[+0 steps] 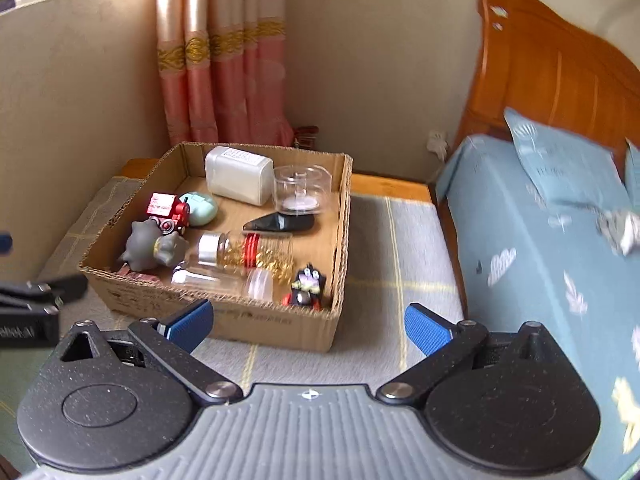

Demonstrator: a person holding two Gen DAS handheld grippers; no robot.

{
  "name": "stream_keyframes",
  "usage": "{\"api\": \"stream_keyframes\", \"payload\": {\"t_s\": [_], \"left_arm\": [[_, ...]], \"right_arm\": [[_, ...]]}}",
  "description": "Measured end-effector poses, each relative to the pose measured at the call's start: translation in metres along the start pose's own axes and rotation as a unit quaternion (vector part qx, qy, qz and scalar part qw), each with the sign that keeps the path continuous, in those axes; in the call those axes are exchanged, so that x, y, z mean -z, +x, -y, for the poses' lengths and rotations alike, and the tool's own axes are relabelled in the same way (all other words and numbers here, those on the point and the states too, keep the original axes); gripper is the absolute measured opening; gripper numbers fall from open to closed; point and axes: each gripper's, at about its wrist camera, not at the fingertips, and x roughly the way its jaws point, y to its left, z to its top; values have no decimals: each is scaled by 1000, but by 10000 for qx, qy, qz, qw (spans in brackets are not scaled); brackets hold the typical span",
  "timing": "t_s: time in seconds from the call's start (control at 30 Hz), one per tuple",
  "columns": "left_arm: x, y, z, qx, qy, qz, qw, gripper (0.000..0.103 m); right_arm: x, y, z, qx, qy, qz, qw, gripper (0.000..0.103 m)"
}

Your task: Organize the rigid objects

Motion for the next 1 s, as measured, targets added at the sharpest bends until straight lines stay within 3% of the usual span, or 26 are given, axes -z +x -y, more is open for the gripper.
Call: {"api": "stream_keyframes", "payload": {"t_s": [0.2,0.37,1.0], "left_arm": [[10,-15,7,96,-21,5,10000,102],[10,-24,8,-67,-36,101,9999,102],[11,-36,5,-244,-99,216,9994,102]], "right_arm": [[12,-11,-9,203,196,16,9996,103],[14,-18,-12,311,261,28,9992,103],[12,-32,-22,320,246,189,9990,103]]}}
